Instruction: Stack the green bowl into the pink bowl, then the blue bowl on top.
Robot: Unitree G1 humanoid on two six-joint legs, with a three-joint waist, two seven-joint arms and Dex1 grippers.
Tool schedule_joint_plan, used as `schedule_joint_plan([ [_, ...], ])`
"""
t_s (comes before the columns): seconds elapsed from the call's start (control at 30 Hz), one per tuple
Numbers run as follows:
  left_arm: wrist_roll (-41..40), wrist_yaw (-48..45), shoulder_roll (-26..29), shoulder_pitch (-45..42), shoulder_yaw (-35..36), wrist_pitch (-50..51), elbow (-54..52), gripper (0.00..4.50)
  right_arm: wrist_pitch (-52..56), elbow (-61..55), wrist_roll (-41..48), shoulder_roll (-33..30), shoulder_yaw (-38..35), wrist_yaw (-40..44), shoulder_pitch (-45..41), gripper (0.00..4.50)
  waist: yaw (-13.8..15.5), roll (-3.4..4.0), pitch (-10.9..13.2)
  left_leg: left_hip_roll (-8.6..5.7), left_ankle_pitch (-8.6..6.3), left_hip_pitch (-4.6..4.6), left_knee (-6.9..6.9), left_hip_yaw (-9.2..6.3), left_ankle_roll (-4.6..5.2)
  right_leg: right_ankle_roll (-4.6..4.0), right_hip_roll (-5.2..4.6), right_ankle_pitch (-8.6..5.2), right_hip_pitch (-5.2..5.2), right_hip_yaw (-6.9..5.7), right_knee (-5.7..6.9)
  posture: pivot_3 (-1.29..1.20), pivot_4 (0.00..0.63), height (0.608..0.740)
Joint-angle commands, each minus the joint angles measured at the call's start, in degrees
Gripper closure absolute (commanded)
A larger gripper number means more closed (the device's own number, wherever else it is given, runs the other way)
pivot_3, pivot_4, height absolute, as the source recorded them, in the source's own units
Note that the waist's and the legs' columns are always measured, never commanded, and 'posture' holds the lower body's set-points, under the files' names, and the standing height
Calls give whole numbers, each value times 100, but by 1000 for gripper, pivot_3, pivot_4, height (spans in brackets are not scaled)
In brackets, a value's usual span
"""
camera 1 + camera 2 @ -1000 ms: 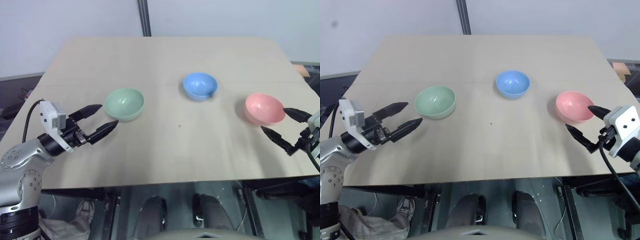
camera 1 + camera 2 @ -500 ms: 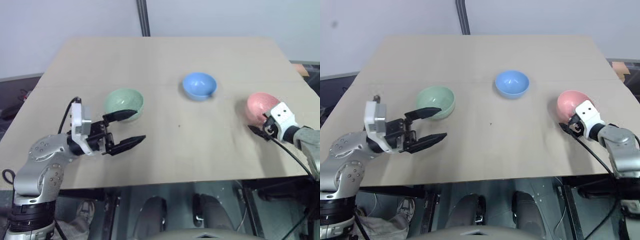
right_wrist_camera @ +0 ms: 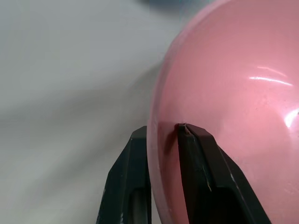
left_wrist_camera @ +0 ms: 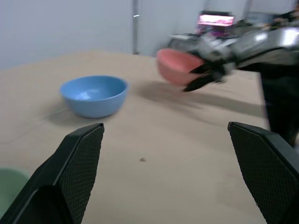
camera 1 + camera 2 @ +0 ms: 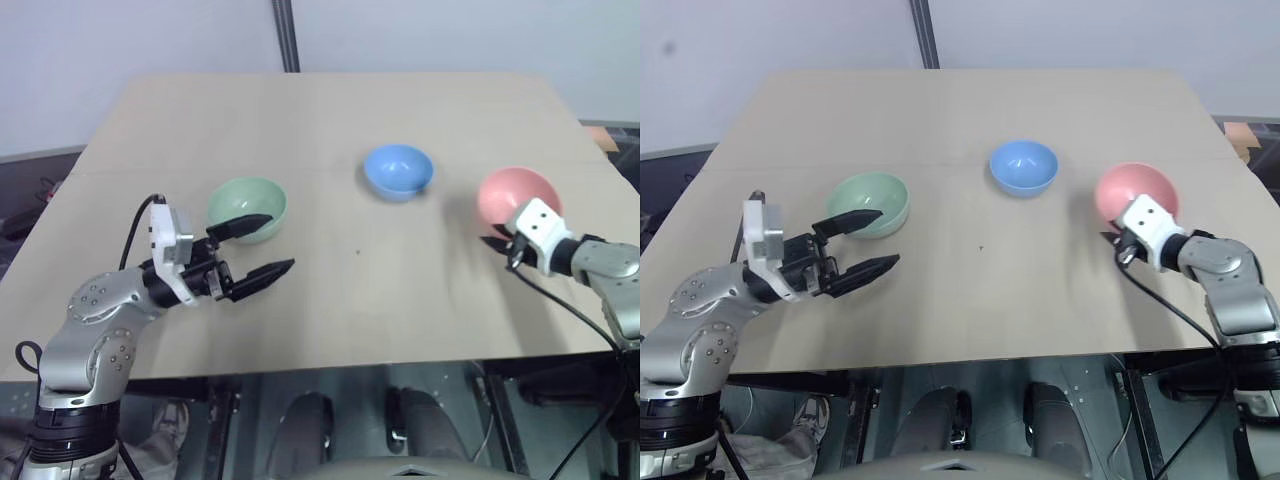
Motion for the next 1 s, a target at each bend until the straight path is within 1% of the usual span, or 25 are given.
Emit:
schedule_joint_plan([
  [0.03, 331, 363, -7, -125, 131, -177, 194, 0, 354, -1244, -207, 126, 811, 174, -106, 4079, -1, -1, 0, 1, 0, 1, 1, -4, 0, -2, 1, -1, 1, -5, 0, 0, 150, 740],
  [0.1, 515, 574, -3, -220, 136, -220, 313, 0, 570, -1416, -529, 394, 1466, 122, -294, 4079, 2, -4, -2, 1, 0, 2, 2, -4, -1, -18, -1, -11, 3, -7, 0, 0, 150, 740],
  [0.17, 772, 862, 15, -297, 108, -209, 377, 0, 743, -1286, -780, 732, 1931, 27, -473, 4079, 1, -6, -3, 0, 1, 1, 6, -3, -2, -21, -2, -11, 2, -8, 2, 0, 150, 740],
  [0.23, 915, 934, 50, -344, 43, -210, 383, 0, 867, -952, -953, 1064, 2191, -98, -677, 4079, 2, -7, -3, -2, 1, 1, 5, -4, -2, -23, -4, -11, 2, -8, 2, 0, 150, 740],
  [0.3, 1022, 925, 64, -370, -6, -293, 365, 0, 1032, -589, -917, 1359, 2207, -146, -845, 4079, 13, -7, -2, -5, 1, -4, 5, 0, -3, -41, -6, 1, 0, -6, 2, 0, 150, 740],
  [0.37, 1184, 1007, 149, -367, -47, -251, 270, 0, 874, -273, -937, 1473, 2175, -141, -956, 3068, 29, -7, -3, -11, 2, -7, 6, 1, -3, -42, -12, 3, 1, -7, 0, 0, 150, 740],
  [0.4, 1278, 1074, 184, -377, -64, -230, 224, 0, 803, -211, -919, 1471, 2161, -93, -985, 2722, 40, -10, -4, -11, 2, -7, 6, 2, -3, -43, -15, 3, 1, -7, -1, 0, 150, 740],
  [0.43, 1350, 1125, 220, -383, -82, -198, 175, 0, 723, -192, -918, 1448, 2153, -56, -1005, 2286, 53, -10, -4, -11, 1, -7, 6, 2, -3, -43, -15, 3, 2, -8, -2, 0, 150, 740],
  [0.47, 1442, 1167, 275, -385, -110, -166, 111, 0, 715, -246, -887, 1463, 2078, -85, -1025, 1670, 55, -10, -4, -12, 1, -8, 5, 0, -3, -44, -16, 3, 2, -9, -3, 0, 150, 740],
  [0.5, 1582, 1244, 364, -370, -160, -82, 15, 0, 805, -420, -815, 1461, 1962, -100, -1036, 1226, 51, -10, -4, -12, 1, -9, 5, 0, -3, -43, -16, 3, 1, -10, -3, 0, 150, 740],
  [0.53, 1733, 1314, 467, -347, -229, 31, -105, 0, 924, -661, -698, 1453, 1809, -95, -1028, 621, 48, -11, -2, -12, 1, -9, 3, 0, -3, -43, -15, 3, 1, -10, -3, 0, 150, 740],
  [0.57, 1738, 1427, 558, -356, -265, 376, -268, 0, 1085, -967, -509, 1452, 1619, -72, -995, 286, 46, -10, 0, -11, 1, -10, 2, -1, -3, -42, -14, 3, 0, -11, -3, 0, 150, 740],
  [0.63, 1862, 1537, 793, -377, -383, 841, -526, 0, 1388, -1506, -157, 1432, 1311, -11, -902, 286, 45, -10, 1, -10, 1, -11, 0, -1, -3, -33, -14, 9, -3, -10, -1, 0, 150, 740],
  [0.7, 2250, 1346, 1189, -443, -717, 790, -664, 0, 1706, -2003, 194, 1477, 1001, -67, -772, 286, 46, -10, 1, -8, 1, -12, 0, -2, -3, -21, -11, 15, -7, -10, 0, 0, 150, 740],
  [0.73, 2305, 1319, 1279, -473, -787, 832, -705, 0, 1839, -2199, 331, 1492, 894, -102, -720, 286, 46, -10, 1, -8, 1, -13, -1, -4, -3, -21, -10, 14, -7, -13, 0, 0, 150, 740],
  [0.83, 2805, 1473, 1712, -731, -1250, 1415, -837, 0, 2254, -2903, 887, 1560, 315, -282, -481, 286, 59, -10, 1, -8, 1, -11, -1, -3, -3, -34, -11, 6, -6, -14, 1, 0, 150, 740],
  [0.9, 3034, 1524, 1759, -970, -1521, 1540, -843, 0, 2400, -3156, 1105, 1584, 101, -418, -350, 286, 55, -10, 1, -9, 1, -12, -1, -4, -4, -25, -11, -3, -6, -14, 1, 0, 150, 740],
  [1.0, 3647, 1608, 1848, -1365, -2096, 1717, -637, 0, 2477, -3307, 1272, 1614, -34, -635, -221, 286, 53, -10, 1, -9, 1, -9, 0, -1, -3, -19, -11, -8, -5, -13, 2, 0, 150, 740],
])
